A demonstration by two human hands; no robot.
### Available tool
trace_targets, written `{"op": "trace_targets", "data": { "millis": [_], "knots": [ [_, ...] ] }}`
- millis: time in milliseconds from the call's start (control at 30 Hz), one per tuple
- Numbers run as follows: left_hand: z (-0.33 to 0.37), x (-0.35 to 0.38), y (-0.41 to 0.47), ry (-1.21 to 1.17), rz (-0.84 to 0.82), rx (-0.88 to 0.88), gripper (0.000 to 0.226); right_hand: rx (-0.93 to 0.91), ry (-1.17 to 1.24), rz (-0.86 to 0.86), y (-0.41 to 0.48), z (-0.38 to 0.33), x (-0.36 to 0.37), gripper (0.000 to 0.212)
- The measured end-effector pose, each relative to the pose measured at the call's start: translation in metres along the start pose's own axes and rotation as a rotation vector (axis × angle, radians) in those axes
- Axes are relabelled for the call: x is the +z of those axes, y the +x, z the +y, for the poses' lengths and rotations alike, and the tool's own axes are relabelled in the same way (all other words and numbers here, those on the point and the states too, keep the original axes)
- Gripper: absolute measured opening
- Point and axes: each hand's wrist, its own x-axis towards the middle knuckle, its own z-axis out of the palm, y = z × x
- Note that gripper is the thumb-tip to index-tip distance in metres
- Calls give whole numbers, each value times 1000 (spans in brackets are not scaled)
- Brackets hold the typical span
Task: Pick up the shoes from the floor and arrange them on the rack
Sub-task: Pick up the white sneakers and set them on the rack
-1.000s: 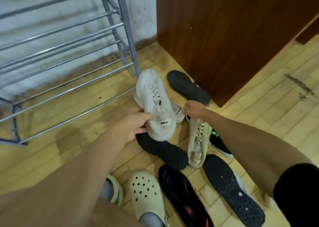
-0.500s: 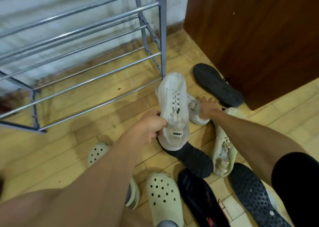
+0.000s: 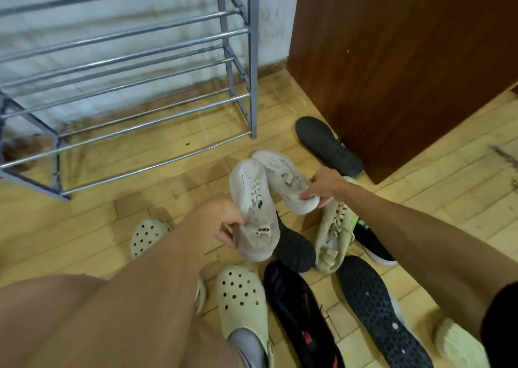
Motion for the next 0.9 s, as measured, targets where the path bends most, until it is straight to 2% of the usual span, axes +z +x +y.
{"op": "trace_targets", "data": {
  "millis": [133, 300, 400, 533, 700, 900],
  "knots": [
    [-5, -11, -12, -60, 40, 82, 54, -43, 124, -7, -17, 8, -16, 28],
    [-9, -41, -9, -88, 154, 84, 54, -150, 329, -60, -19, 10, -19, 36],
    [-8, -60, 8, -189, 250, 103, 53, -157, 469, -70, -4, -2, -10, 38],
    [0, -86, 30, -312, 313, 131, 41, -168, 580, -86, 22, -31, 4, 41],
    [12, -118, 70, -432, 340, 180, 39, -223, 662, -91, 60, -80, 16, 44],
    [41, -150, 125, -578, 429, 306, 33, -232, 745, 19, 118, -135, 28, 43]
  ]
}}
